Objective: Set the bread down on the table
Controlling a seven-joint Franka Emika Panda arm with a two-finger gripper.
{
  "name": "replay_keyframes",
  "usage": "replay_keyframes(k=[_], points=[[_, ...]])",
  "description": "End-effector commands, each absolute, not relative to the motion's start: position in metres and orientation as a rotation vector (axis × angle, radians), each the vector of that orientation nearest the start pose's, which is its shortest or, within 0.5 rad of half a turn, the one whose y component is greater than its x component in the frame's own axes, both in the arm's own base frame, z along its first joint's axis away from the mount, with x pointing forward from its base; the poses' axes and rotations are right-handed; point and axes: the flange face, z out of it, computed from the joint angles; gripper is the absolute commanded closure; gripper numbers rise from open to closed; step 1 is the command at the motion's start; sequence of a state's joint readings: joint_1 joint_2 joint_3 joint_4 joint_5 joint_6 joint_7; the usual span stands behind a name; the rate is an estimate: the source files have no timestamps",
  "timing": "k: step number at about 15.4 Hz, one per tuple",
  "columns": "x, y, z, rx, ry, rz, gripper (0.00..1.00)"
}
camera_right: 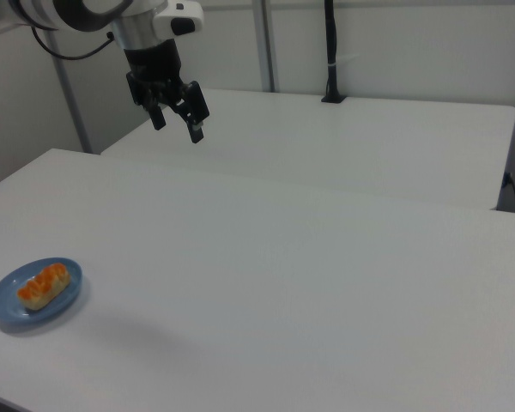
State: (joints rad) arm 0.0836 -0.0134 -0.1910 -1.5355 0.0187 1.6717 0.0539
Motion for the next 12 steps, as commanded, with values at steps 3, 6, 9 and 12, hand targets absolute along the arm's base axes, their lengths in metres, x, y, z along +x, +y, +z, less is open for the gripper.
replay_keyframes(k=[3, 6, 9, 12], points=[[0.5577, -0.0469, 0.6521, -3.093, 0.24, -0.21, 0.0], [0.5605, -0.0461, 0.6494, -3.096, 0.235, -0.212, 0.0], [0.5609, -0.046, 0.6486, -3.096, 0.235, -0.21, 0.0], [0.5579, -0.0478, 0.6509, -3.096, 0.235, -0.203, 0.0]])
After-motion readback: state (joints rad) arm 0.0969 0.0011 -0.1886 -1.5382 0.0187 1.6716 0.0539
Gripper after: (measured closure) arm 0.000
